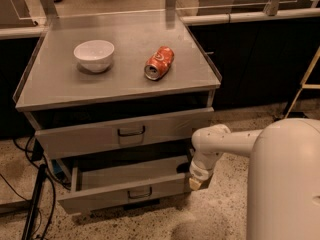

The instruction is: Close middle drawer

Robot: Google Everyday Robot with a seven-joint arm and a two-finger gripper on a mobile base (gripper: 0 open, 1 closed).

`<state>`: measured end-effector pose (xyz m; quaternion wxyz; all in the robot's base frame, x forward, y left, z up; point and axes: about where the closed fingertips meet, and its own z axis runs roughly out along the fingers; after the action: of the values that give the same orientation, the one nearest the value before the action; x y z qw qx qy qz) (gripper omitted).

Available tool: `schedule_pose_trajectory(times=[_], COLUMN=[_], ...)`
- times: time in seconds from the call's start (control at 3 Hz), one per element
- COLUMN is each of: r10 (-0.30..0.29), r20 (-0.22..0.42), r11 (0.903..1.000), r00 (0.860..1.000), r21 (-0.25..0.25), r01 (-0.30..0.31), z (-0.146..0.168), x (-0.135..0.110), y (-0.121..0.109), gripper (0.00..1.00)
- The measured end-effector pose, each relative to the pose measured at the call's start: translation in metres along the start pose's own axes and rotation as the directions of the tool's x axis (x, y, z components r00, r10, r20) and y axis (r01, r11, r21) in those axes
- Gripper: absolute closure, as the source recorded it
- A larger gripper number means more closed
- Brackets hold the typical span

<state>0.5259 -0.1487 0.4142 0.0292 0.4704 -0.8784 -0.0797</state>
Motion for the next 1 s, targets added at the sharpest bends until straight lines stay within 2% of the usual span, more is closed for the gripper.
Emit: schedule_pose_trajectory(times=[0.67, 1.0], r10=[0.0, 0.0], r20=[0.0, 0.0], r11=[1.0, 1.0], r00=[1.0, 1.0], r21=[0.0, 0.0], r01=[0.0, 0.0], z=[0.0001, 0.0001], x=[0.0, 0.0], y=[0.0, 0.0], gripper=[0.12, 0.0])
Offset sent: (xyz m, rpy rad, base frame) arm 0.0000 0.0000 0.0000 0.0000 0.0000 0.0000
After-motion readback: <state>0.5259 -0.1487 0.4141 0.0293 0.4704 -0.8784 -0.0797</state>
